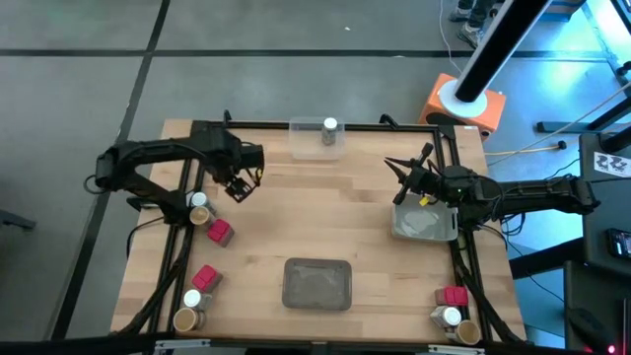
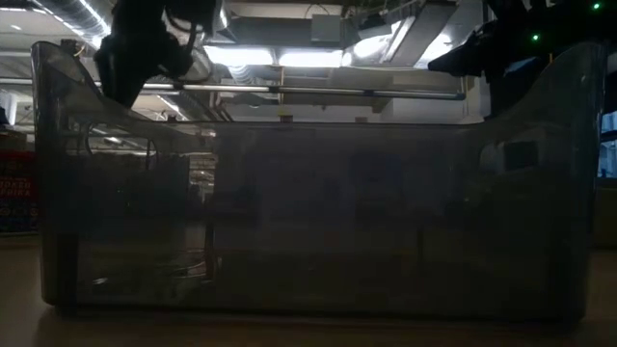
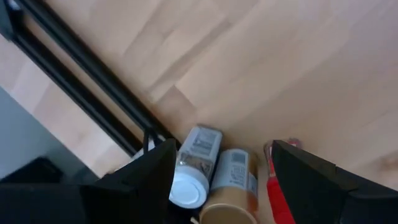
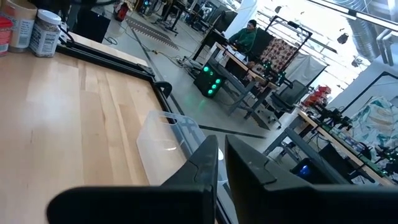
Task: Sort spices by type
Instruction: Put the white seasoning bottle into the transparent bin
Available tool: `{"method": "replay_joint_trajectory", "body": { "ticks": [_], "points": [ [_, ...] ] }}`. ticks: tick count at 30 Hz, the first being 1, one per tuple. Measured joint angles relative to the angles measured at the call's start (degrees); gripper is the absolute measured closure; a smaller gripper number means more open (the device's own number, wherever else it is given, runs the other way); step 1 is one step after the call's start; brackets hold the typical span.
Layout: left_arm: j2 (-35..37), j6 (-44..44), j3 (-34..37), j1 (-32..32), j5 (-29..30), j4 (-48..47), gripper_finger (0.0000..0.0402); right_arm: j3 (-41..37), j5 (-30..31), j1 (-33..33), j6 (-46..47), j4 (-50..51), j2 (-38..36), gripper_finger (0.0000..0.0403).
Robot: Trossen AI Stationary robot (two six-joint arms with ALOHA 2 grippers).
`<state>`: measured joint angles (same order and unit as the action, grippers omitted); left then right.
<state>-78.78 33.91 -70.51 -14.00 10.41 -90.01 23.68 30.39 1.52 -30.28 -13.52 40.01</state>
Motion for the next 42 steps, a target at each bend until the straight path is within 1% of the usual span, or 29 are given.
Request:
{"method": "replay_joint_trajectory", "body": {
  "ticks": [7, 11, 17, 22, 29, 32, 36, 42],
  "points": [
    [0.12, 0.36, 6.16, 0.00, -0.22, 0.04, 0.0153, 0.00, 0.00, 0.00, -1.53, -1.01, 0.00, 0.0370],
    [0.79, 0.47, 8.64, 0.00, -2.24, -0.01, 0.0153, 0.00, -0.02, 0.00, -1.54, -2.89, 0.00, 0.0370],
    [4.12, 0.88, 12.62, -0.04, -3.85, -0.01, 0.0153, 0.00, -1.95, 0.00, -1.55, -3.02, 0.00, 0.0370],
    [7.85, 3.48, 15.56, -0.04, -3.91, -0.03, 0.0153, 0.00, -2.56, 0.00, -1.55, -3.04, 0.00, 0.0370],
    [10.22, 5.26, 18.63, -0.04, -4.09, 0.06, 0.0153, 0.00, -2.56, 0.00, -1.55, -3.04, 0.00, 0.0370],
    [10.28, 5.34, 20.53, -0.04, -4.29, 0.00, 0.0153, 0.00, -2.56, 0.00, -1.55, -3.04, 0.02, 0.0370],
    [10.27, 5.36, 22.41, -0.04, -6.33, 0.20, 0.0153, 0.00, -2.57, 0.00, -1.55, -3.04, 0.00, 0.0370],
    [10.27, 5.28, 23.26, -0.04, -6.69, 0.71, 0.0153, 0.00, -2.58, 0.00, -1.55, -3.11, 0.02, 0.0370]
  ]
}}
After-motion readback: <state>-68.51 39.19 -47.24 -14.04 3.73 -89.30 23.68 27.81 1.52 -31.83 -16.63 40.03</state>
